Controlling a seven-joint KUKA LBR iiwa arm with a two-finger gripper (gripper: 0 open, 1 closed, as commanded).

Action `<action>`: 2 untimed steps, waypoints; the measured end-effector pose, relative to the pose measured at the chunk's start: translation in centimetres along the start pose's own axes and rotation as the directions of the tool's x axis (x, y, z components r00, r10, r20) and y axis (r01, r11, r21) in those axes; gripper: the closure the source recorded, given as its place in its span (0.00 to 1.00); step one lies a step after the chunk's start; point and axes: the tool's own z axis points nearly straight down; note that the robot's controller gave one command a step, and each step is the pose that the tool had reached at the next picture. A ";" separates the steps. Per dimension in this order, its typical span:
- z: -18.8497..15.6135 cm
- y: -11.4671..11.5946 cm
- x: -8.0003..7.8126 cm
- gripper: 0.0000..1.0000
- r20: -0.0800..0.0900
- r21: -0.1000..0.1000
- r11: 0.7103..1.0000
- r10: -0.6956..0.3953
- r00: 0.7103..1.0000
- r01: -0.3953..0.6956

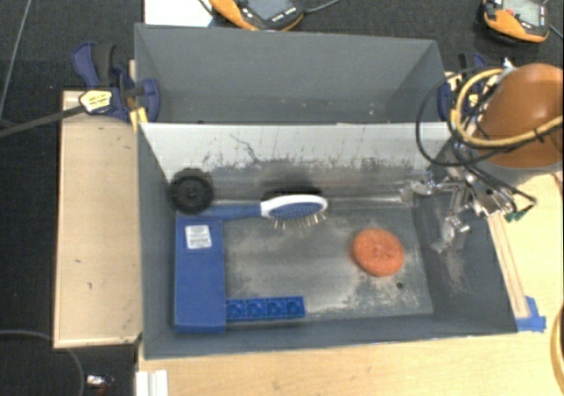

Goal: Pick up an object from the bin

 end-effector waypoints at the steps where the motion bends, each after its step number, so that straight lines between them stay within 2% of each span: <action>1: 3.6 3.6 1.9 0.00 -0.011 0.003 0.944 0.329 0.944 -0.329; 2: 6.4 7.4 0.5 0.00 0.008 0.002 0.934 0.357 0.934 -0.357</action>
Offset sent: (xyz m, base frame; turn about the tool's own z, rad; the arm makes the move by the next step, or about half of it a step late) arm -0.0317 0.0663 -0.0651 0.3661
